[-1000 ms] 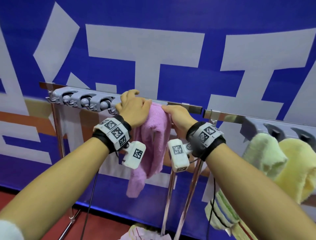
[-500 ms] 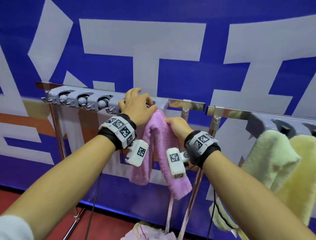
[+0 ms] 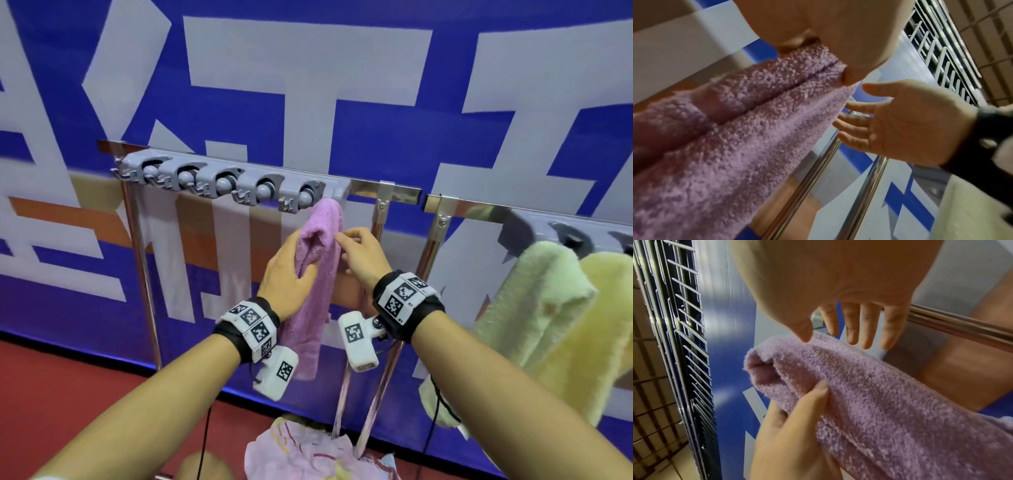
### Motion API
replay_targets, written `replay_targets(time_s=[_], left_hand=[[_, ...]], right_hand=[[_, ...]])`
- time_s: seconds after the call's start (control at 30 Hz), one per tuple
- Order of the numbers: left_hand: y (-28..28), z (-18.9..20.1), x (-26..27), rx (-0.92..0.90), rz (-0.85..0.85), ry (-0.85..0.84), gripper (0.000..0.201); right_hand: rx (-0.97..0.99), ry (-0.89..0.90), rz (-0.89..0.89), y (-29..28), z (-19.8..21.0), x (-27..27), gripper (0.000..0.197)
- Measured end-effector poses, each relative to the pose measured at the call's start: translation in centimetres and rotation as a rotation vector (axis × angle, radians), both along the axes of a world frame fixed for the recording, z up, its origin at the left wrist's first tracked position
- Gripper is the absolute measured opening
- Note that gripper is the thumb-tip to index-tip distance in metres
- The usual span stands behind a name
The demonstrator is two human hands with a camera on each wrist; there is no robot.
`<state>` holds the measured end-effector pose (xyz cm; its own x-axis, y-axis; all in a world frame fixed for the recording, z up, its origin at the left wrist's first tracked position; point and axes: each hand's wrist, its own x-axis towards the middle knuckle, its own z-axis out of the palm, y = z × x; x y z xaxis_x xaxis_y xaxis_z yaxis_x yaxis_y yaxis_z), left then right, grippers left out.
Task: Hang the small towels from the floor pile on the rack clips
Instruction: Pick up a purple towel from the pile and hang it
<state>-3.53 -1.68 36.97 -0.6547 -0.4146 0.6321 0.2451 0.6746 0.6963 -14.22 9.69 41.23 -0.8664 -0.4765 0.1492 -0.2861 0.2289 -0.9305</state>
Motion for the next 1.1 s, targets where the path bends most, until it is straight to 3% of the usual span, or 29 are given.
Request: replay_targets(time_s=[0.2,0.3,0.43,0.53,0.7,0.93,1.1], left_hand=[[-1.9,-1.0,0.3,0.246,-0.125,-0.023,0.067],[-1.9,-1.3,0.6,0.132,-0.068,-0.103,0.067],[-1.1,-1.4,0.6,0.059,-0.073,-0.202,0.072],[-0.7,-2.3,0.1,-0.009,-0.018,-0.220,0.069],[-1.4,-4.2,0.3,0.057,0.048,-0.281,0.079],[-2.5,-6.7,1.3,0.028,0.046,-0.460,0.069],[-2.4,-7.0,1.8,0.149,0.026,-0.372,0.056]], right_hand=[[-0.046,0.129,0.114,1.3,-0.7,2.8,0.056],[0.022,0.273,0.167,1.3,-1.9,4.0,0.066],[0.060,0.324,0.108,-0.3,-3.5,4.8,0.080],[0.126,0.331,0.017,-1.1,-4.3,4.8,0.081],[0.262,0.250,-0.041,-0.5,-5.2,4.7,0.069],[0.134,0.310,-0.052,0.3,-2.7,5.2,0.058],[0.225,0.348,-0.025,0.9,-3.3,5.3,0.058]])
